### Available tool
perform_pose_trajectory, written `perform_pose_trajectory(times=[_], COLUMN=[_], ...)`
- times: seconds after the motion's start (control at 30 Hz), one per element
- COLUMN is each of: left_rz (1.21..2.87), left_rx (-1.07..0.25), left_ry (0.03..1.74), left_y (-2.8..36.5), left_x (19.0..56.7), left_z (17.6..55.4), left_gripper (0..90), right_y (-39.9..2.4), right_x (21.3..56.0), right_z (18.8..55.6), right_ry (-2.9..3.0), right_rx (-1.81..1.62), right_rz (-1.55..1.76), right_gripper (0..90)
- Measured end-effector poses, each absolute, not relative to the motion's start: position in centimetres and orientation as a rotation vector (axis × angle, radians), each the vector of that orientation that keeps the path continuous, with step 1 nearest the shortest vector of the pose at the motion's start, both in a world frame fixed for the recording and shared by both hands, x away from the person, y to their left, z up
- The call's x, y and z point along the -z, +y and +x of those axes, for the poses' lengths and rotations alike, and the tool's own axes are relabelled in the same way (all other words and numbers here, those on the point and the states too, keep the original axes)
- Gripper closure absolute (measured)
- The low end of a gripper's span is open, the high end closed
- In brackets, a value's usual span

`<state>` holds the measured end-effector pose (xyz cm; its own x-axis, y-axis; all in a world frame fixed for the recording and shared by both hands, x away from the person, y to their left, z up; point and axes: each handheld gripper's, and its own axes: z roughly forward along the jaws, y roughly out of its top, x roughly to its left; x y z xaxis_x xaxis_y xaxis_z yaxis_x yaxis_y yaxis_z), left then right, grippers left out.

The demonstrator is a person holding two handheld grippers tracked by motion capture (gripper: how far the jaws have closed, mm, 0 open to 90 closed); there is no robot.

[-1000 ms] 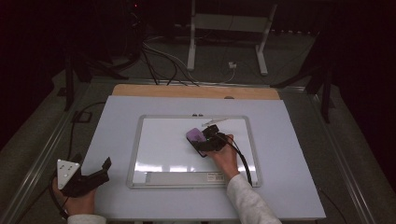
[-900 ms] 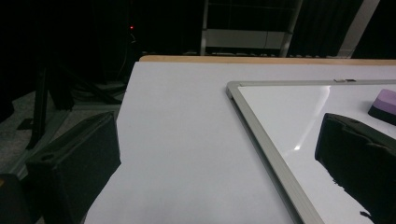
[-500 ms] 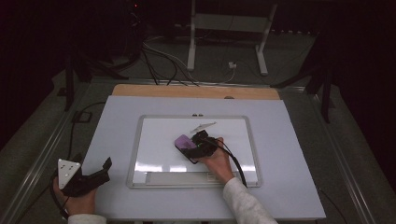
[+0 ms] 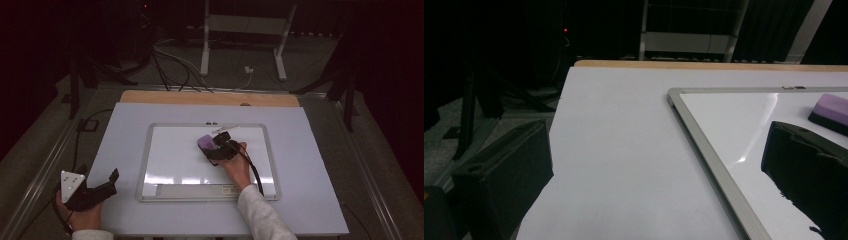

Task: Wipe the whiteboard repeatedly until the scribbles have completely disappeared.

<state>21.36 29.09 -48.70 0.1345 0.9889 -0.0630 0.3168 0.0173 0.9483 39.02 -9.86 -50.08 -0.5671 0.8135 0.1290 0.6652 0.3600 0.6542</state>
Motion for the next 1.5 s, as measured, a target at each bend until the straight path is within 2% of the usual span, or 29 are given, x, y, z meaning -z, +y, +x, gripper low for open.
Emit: perform_pose_trajectory(times=[0.23,0.63,1.27,1.5], left_rz=[1.480,1.480,1.471,1.478], left_rx=[-0.904,-0.904,-0.902,-0.901], left_ry=[1.343,1.342,1.349,1.348], left_y=[29.0,29.0,29.1,29.1], left_x=[48.7,48.7,48.7,48.7], left_z=[21.4,21.4,21.3,21.4], left_gripper=[0.9,0.9,0.9,0.9], right_y=[-9.6,-7.1,-12.1,-12.7], right_x=[50.1,50.0,50.0,50.0], right_z=[38.9,37.1,40.0,40.1], right_ry=[2.412,2.615,2.323,2.255], right_rx=[-1.021,-1.060,-0.972,-0.937], right_rz=[1.365,1.124,1.480,1.534], right_gripper=[41.4,41.3,41.3,41.3])
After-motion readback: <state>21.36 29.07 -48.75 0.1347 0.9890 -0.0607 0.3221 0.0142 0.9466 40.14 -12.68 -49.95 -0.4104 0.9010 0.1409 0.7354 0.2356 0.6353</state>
